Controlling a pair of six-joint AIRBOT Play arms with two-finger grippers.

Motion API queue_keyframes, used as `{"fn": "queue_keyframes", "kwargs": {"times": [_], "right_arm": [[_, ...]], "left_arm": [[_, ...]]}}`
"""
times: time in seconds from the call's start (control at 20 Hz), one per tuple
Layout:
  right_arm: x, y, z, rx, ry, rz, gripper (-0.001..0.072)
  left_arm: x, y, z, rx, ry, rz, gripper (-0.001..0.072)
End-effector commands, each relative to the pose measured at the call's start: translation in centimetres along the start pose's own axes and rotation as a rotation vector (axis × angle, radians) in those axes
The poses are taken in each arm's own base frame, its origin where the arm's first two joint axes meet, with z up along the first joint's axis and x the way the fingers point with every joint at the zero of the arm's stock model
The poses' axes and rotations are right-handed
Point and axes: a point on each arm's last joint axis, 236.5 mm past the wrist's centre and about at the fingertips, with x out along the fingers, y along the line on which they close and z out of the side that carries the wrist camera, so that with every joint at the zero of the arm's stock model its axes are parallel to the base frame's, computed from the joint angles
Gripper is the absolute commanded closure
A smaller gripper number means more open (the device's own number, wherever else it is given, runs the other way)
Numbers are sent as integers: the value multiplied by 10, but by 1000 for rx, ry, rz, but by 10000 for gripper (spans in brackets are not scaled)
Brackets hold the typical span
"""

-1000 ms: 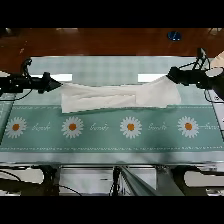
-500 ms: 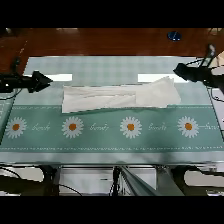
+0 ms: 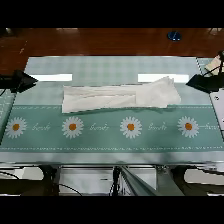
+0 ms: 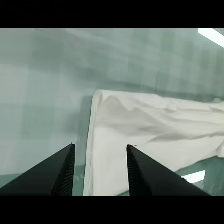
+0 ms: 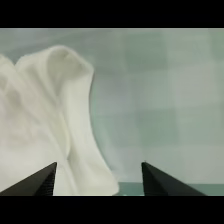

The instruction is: Fold the shirts.

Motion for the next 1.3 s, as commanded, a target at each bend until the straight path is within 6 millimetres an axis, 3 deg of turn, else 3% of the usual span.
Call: {"fn": "queue_keyframes", "kwargs": {"times": [0.0,0.1,0.45,0.6,0.65,0.75,0.9,1.0,1.05,1.1,1.25], "right_arm": [[25,37,-26,72,134,267,126],[40,44,-21,135,127,330,127],[80,41,-35,202,192,356,132],[108,70,-45,150,228,354,158],[115,84,-45,118,225,354,282],[117,109,-38,37,194,378,699],[82,134,-8,-18,121,428,695],[39,150,11,-54,71,448,695],[19,156,16,-59,51,444,695],[1,162,20,-61,27,437,695],[-45,176,11,-91,16,420,695]], "left_arm": [[8,-9,-19,42,90,7,312],[13,-10,-25,64,118,25,312],[23,-16,-31,89,149,29,312],[27,-21,-33,100,161,24,312],[28,-23,-34,103,166,21,312],[30,-27,-38,109,183,13,313],[32,-34,-44,115,209,-3,348],[34,-49,-51,107,234,-49,501],[36,-63,-54,107,246,-91,621],[40,-81,-58,109,260,-150,679],[55,-146,-68,132,284,-320,680]]}}
